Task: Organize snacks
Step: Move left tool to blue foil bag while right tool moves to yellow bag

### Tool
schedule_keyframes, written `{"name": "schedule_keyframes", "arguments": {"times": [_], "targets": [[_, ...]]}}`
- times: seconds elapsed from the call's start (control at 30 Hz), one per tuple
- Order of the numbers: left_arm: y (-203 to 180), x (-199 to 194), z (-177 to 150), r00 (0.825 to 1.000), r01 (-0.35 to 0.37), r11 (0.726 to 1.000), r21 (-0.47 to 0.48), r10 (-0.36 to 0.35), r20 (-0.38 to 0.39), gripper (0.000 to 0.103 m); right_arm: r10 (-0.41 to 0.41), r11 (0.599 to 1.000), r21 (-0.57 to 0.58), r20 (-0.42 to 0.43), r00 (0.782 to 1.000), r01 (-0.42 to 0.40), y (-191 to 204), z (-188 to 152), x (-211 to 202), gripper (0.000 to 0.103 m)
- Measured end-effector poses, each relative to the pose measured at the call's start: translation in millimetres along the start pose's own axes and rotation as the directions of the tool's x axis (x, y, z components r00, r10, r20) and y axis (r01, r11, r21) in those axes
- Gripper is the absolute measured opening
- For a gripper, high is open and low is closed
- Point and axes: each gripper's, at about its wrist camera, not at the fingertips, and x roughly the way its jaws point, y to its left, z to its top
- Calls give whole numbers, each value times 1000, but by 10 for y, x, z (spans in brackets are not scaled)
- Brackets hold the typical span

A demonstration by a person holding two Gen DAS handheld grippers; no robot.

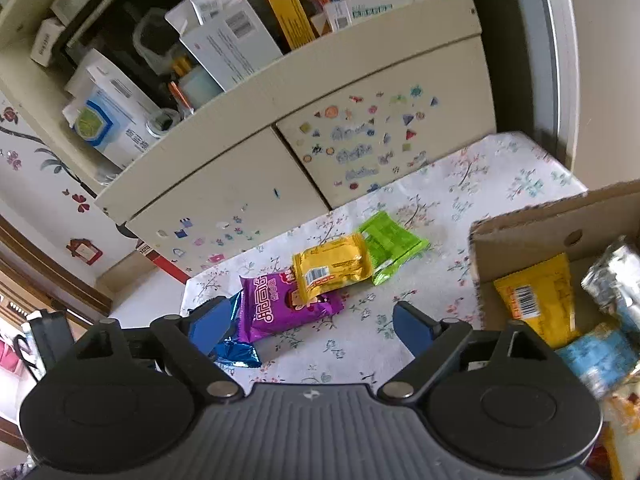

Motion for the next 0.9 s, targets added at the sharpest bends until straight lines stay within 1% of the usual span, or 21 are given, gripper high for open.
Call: {"name": "schedule_keyframes", "arguments": {"times": [0.17,0.23,0.33,0.43,0.47,0.5,0.57,0.7,0.9], "targets": [[13,166,-24,999,28,999,23,-28,-24,96,8,999,43,-15,1000,-7,4,45,207,86],[29,216,-41,999,39,999,17,-38,-39,95,4,999,51,-23,1000,-3,8,54,306,85],[77,246,-44,998,55,999,-2,-55,-39,92,-11,999,53,-29,1000,12,22,69,419,83],[133,280,-47,996,74,997,-30,-75,-46,87,-36,998,55,-31,999,38,43,74,535,83],[147,286,-51,995,81,996,-41,-83,-49,83,-44,997,61,-33,998,46,40,74,576,83],[158,288,-54,995,84,995,-49,-86,-52,77,-52,996,70,-34,998,54,31,75,612,83],[170,293,-56,994,84,995,-54,-87,-66,73,-64,994,86,-25,998,65,13,87,664,83],[215,262,-53,993,92,994,-65,-97,-66,71,-75,992,106,3,997,75,-18,173,758,83],[328,210,-52,993,88,992,-86,-94,-77,70,-54,996,73,24,998,52,-39,314,1005,83]]}}
